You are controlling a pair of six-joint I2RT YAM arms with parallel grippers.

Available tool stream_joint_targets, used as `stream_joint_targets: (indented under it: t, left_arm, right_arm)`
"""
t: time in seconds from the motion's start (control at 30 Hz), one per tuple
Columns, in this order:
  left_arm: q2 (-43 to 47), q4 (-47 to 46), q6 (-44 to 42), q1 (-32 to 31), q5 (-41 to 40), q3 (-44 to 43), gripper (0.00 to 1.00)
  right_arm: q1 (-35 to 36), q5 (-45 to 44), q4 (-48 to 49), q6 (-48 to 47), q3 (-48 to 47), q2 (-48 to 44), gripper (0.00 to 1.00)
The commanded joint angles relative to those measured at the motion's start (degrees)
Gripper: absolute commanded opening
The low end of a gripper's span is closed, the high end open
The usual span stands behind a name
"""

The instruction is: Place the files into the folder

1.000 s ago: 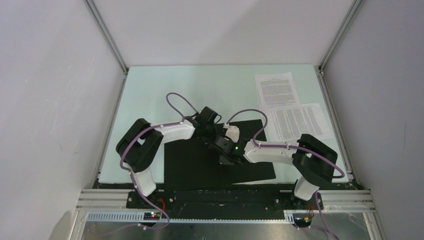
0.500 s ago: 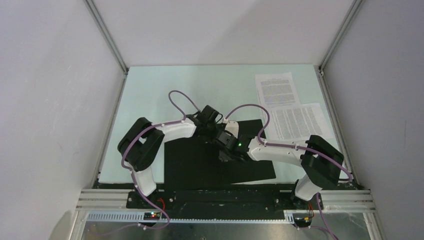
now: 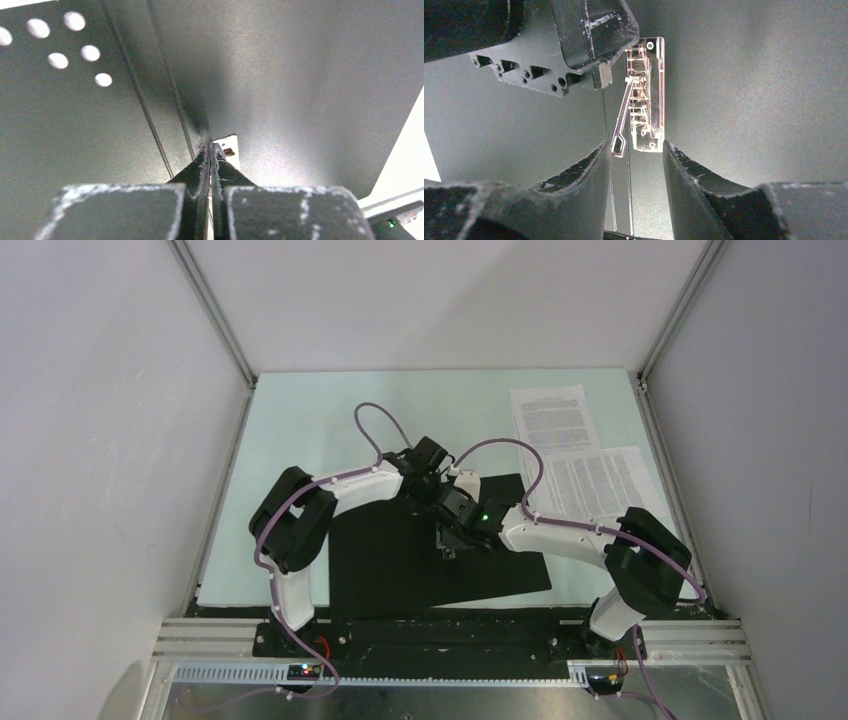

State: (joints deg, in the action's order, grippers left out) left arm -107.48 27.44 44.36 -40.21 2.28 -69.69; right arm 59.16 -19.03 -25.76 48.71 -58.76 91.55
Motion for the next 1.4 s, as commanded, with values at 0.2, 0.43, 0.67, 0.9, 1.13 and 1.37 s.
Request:
stream_joint_targets:
  t: [0.2,0.43,0.67,0.9,1.13,1.37]
  left_arm:
    - [-1.0,2.85,-8.56,0.31,3.96,-7.54,0.01]
    - [0.08,4.61,-10.4,1.17,3.1,-10.22,0.1]
    - [8.18,6.91,-8.83,7.86,1.43,-11.2,0.18]
    - [18.22,6.93,-8.0,13.99,-0.58,-3.93,0.18]
    - [25.17,6.88,-7.99,15.21,-0.99,1.51,0.18]
    - [28.85,6.91,-8.28,15.75,0.06,5.2,0.18]
  right_arm:
    - [0.04,-2.76,1.29,-5.12,-1.0,-5.84,0.55]
    - [1.07,-3.68,3.46,-5.99,4.03,-11.09,0.52]
    - [6.29,-4.98,6.85,-13.14,6.13,-9.08,0.34]
    - [4.67,-3.47,10.43,-14.52,5.34,-2.7,0.24]
    - [-0.45,-0.11,13.58,-18.71,0.56,2.55,0.23]
    - [-4.79,5.18,13.99,-19.93,-4.34,6.96,0.3]
